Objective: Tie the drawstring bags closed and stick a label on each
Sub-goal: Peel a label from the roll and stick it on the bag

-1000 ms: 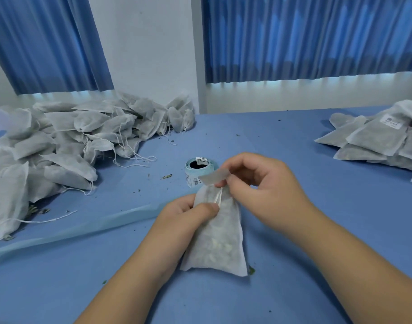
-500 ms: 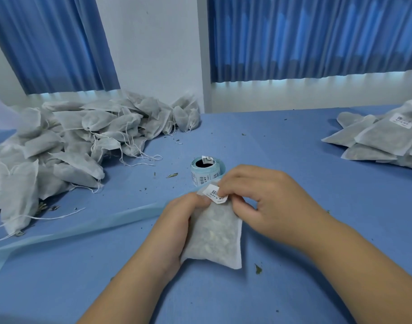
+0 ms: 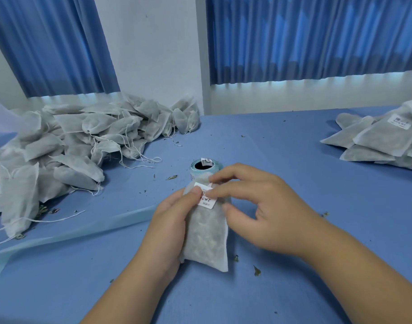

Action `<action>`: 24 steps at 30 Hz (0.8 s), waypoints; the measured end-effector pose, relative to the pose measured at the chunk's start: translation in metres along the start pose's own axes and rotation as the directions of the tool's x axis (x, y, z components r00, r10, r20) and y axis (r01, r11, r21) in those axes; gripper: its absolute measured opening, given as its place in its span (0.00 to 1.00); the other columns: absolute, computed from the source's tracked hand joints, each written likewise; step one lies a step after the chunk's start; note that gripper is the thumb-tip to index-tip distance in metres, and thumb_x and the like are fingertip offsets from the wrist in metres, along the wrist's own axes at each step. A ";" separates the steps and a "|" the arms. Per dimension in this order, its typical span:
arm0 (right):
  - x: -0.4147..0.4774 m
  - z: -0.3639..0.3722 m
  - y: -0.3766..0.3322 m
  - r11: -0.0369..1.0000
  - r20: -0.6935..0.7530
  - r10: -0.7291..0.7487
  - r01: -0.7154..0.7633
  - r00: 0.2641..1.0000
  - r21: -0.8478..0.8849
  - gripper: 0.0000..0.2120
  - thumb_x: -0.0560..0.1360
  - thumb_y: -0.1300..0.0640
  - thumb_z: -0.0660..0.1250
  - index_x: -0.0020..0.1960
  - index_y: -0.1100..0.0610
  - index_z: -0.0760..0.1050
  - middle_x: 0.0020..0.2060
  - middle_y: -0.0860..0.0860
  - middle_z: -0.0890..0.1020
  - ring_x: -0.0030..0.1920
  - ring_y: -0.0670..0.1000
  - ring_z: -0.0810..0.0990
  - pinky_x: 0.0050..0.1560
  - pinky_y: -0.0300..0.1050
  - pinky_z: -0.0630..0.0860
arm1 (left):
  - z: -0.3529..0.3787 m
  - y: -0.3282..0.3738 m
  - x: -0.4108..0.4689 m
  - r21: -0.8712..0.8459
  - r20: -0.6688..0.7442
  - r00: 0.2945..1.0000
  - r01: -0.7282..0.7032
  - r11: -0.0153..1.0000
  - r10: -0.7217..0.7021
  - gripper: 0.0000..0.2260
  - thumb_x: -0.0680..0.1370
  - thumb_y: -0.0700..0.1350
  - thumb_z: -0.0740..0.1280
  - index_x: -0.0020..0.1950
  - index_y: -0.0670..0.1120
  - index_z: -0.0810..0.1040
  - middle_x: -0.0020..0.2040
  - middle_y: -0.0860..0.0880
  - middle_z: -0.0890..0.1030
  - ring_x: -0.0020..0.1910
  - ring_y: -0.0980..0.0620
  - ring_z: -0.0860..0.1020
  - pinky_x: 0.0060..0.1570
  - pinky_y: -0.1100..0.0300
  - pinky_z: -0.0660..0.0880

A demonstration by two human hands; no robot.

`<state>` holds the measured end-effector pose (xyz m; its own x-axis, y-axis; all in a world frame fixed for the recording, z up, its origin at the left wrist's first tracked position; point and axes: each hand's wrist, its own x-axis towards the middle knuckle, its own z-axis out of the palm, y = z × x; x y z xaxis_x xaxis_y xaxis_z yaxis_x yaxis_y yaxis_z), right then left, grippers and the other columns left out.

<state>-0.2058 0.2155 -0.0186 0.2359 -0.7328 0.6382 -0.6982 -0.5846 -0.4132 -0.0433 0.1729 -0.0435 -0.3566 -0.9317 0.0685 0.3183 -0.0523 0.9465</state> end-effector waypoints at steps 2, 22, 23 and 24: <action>0.002 0.004 -0.003 0.983 -0.029 0.116 -0.111 0.993 0.144 0.04 0.72 0.53 0.69 0.43 0.50 0.83 0.48 0.41 0.79 0.52 0.43 0.78 0.53 0.34 0.71 | 0.001 -0.005 0.000 0.154 -0.050 0.994 -0.087 0.984 0.095 0.08 0.75 0.52 0.68 0.42 0.50 0.85 0.38 0.50 0.83 0.37 0.54 0.80 0.34 0.63 0.75; 0.001 0.004 0.017 0.476 0.394 0.444 -0.585 0.805 0.657 0.21 0.63 0.56 0.77 0.53 0.55 0.76 0.45 0.55 0.81 0.44 0.55 0.81 0.45 0.52 0.78 | 0.016 -0.013 0.002 0.500 -0.105 0.904 -0.311 0.808 0.414 0.17 0.76 0.56 0.67 0.36 0.44 0.76 0.28 0.55 0.73 0.28 0.57 0.69 0.27 0.67 0.67; -0.001 0.004 0.018 0.509 0.373 0.457 -0.582 0.807 0.634 0.20 0.63 0.56 0.78 0.53 0.53 0.76 0.46 0.54 0.80 0.43 0.55 0.81 0.44 0.51 0.79 | 0.016 -0.013 0.003 0.518 -0.105 0.909 -0.296 0.802 0.403 0.17 0.78 0.54 0.68 0.35 0.45 0.75 0.27 0.55 0.73 0.28 0.57 0.69 0.27 0.67 0.66; -0.002 0.004 0.019 0.530 0.351 0.466 -0.574 0.812 0.624 0.20 0.62 0.56 0.78 0.52 0.53 0.77 0.46 0.53 0.80 0.43 0.54 0.82 0.44 0.49 0.80 | 0.016 -0.013 0.004 0.527 -0.102 0.914 -0.285 0.801 0.393 0.16 0.79 0.52 0.68 0.34 0.44 0.76 0.27 0.54 0.73 0.28 0.57 0.69 0.27 0.67 0.66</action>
<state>-0.2167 0.2045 -0.0304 0.1036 -0.9898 0.0977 -0.0840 -0.1066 -0.9907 -0.0632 0.1755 -0.0506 -0.1114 -0.9087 0.4023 -0.1064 0.4134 0.9043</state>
